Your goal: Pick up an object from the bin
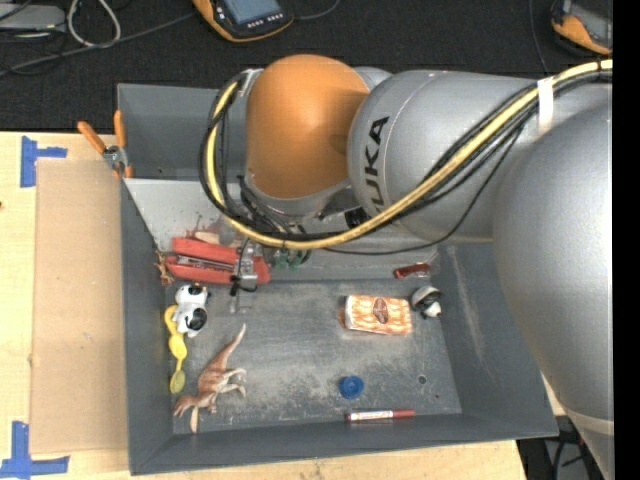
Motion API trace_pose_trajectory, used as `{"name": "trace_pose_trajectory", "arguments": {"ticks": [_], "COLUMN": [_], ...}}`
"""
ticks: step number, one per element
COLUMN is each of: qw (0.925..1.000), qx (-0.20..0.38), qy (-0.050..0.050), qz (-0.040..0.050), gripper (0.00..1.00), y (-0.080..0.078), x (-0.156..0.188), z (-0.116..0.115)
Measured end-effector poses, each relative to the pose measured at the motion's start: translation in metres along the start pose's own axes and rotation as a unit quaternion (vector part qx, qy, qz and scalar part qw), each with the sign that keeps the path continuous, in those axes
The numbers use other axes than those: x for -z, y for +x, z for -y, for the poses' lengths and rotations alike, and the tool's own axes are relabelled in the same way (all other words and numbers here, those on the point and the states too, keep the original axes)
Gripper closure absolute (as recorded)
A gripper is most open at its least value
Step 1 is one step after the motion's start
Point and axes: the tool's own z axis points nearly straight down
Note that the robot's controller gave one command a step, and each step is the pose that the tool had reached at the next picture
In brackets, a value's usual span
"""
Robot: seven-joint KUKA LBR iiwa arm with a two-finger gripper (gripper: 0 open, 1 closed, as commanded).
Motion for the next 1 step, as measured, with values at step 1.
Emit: {"name": "trace_pose_trajectory", "arguments": {"ticks": [1], "qw": [0.9997], "qx": [0.025], "qy": [0.0], "qz": [0.0012], "gripper": [0.0], "y": [0.0007], "x": [-0.0685], "z": [0.0132]}}
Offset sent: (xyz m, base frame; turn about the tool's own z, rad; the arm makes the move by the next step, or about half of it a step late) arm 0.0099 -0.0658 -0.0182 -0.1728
